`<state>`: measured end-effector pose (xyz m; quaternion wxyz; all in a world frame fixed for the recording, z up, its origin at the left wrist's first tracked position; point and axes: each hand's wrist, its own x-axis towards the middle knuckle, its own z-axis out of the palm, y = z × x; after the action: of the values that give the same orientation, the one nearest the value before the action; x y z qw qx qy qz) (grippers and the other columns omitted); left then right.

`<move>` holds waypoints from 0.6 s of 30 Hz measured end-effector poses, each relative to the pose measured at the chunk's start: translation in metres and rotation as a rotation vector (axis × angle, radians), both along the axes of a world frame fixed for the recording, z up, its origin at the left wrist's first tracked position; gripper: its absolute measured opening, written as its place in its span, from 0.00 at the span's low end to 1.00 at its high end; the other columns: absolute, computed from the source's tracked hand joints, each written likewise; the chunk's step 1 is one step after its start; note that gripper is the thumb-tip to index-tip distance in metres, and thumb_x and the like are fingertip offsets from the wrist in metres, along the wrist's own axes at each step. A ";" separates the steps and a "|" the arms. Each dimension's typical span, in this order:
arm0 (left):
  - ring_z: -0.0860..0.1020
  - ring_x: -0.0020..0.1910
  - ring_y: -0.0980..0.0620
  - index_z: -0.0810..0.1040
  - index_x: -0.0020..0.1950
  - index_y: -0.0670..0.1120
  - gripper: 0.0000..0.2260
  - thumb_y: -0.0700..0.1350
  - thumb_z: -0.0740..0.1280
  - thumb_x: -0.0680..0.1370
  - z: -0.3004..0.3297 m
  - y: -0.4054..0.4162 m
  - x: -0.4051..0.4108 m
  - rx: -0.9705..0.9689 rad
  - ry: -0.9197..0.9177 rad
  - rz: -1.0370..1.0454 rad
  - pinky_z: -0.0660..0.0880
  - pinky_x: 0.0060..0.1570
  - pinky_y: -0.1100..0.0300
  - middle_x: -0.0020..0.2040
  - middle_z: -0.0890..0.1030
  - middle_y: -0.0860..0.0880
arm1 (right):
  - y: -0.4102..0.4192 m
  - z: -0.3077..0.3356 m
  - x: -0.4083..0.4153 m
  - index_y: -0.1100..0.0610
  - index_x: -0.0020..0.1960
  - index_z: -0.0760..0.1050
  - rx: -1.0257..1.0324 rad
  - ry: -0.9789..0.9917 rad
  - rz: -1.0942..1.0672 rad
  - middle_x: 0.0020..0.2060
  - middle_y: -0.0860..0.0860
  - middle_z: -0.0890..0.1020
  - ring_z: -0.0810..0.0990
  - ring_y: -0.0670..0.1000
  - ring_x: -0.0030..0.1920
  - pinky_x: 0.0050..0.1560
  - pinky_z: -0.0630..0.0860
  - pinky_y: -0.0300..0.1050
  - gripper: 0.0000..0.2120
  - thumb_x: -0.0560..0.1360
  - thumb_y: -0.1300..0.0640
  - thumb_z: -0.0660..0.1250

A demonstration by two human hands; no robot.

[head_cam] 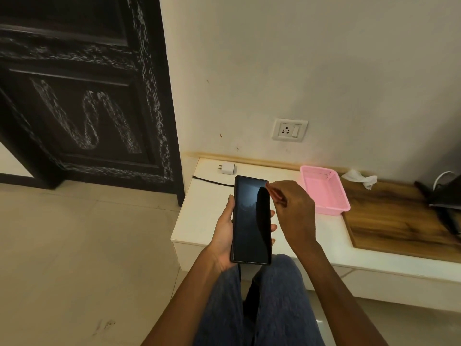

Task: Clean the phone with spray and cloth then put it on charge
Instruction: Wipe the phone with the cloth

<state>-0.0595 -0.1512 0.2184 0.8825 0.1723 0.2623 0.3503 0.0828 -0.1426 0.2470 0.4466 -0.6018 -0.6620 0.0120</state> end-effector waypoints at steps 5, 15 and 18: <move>0.82 0.52 0.41 0.71 0.70 0.46 0.34 0.69 0.54 0.74 -0.002 0.002 0.001 -0.026 0.032 0.016 0.76 0.53 0.46 0.60 0.79 0.38 | -0.003 -0.002 0.001 0.70 0.46 0.80 -0.062 -0.206 0.129 0.42 0.64 0.83 0.81 0.66 0.41 0.44 0.78 0.59 0.17 0.57 0.77 0.73; 0.81 0.47 0.43 0.72 0.69 0.44 0.36 0.69 0.54 0.74 -0.007 0.003 0.000 -0.019 0.005 0.009 0.79 0.47 0.49 0.57 0.80 0.39 | -0.009 0.006 0.007 0.64 0.51 0.81 -0.164 -0.367 0.127 0.48 0.62 0.83 0.80 0.67 0.47 0.45 0.78 0.62 0.22 0.60 0.79 0.72; 0.80 0.47 0.43 0.72 0.69 0.43 0.36 0.69 0.54 0.74 -0.005 0.004 -0.005 -0.025 0.008 0.000 0.77 0.49 0.48 0.55 0.80 0.38 | -0.012 -0.003 0.008 0.60 0.61 0.76 -0.311 -0.307 0.061 0.56 0.60 0.80 0.75 0.63 0.56 0.55 0.70 0.60 0.23 0.69 0.75 0.69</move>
<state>-0.0644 -0.1476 0.2138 0.8836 0.1627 0.2701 0.3462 0.0904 -0.1543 0.2441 0.2418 -0.6379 -0.7303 0.0357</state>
